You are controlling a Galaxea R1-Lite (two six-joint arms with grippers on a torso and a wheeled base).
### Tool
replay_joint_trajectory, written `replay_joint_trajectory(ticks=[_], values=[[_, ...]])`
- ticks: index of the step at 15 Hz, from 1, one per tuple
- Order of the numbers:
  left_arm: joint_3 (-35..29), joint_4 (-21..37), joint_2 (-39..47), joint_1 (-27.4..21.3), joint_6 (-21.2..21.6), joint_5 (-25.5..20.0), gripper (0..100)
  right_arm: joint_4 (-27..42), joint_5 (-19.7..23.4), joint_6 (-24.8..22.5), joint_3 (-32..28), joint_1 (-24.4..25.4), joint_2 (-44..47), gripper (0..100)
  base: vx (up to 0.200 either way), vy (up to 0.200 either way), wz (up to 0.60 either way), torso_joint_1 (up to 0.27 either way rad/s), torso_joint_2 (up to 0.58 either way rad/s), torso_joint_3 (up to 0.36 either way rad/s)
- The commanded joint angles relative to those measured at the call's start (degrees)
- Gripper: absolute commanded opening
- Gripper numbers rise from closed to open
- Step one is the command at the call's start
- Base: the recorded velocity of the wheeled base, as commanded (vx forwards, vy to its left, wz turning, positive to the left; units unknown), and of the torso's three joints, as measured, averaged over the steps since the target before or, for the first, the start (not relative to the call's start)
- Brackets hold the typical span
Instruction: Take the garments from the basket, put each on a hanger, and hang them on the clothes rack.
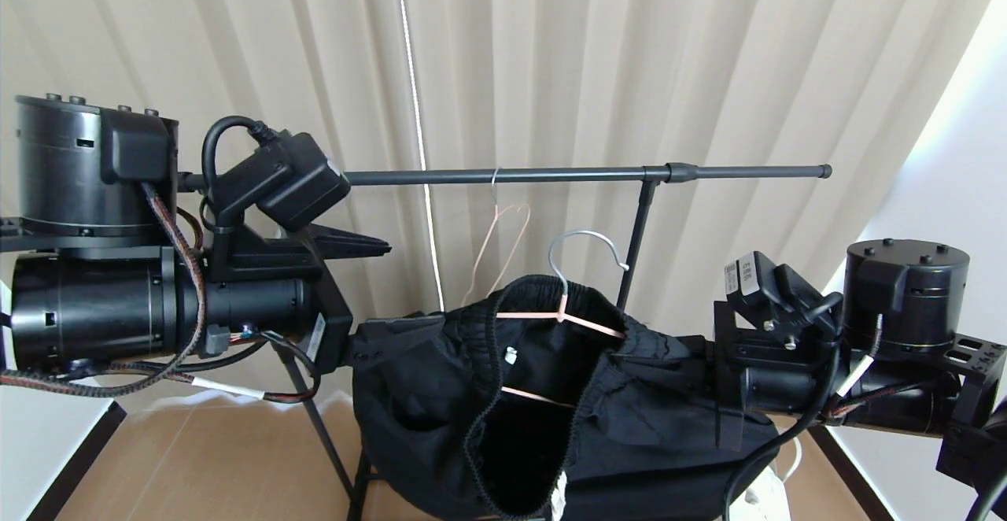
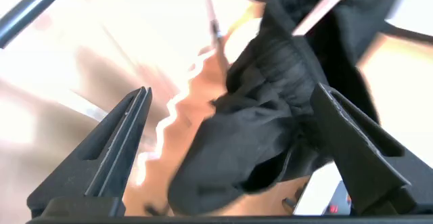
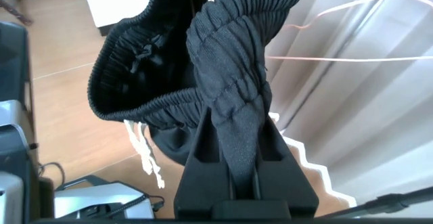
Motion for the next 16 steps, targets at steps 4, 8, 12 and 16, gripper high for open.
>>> replay_joint_trajectory(ticks=[4,8,12,16], values=[[-15.0,23.0,8.9,3.6,21.3,-9.2,100,0.0,0.2,-0.1,0.3,0.0,0.0,0,0.000,0.000,0.00,0.000,0.00,0.000],[-15.0,24.2,14.1,2.1,28.1,-9.1,100,0.0,0.3,-0.2,0.6,0.1,-0.2,0,0.000,0.000,0.00,0.000,0.00,0.000],[-14.6,19.8,17.4,1.6,28.0,-9.7,100,0.0,0.5,-0.2,1.7,0.7,-1.9,0,0.000,0.000,0.00,0.000,0.00,0.000],[-15.0,18.6,17.9,1.4,27.7,-12.2,100,0.0,1.2,-0.3,2.5,2.6,-2.8,0,0.000,0.000,0.00,0.000,0.00,0.000]])
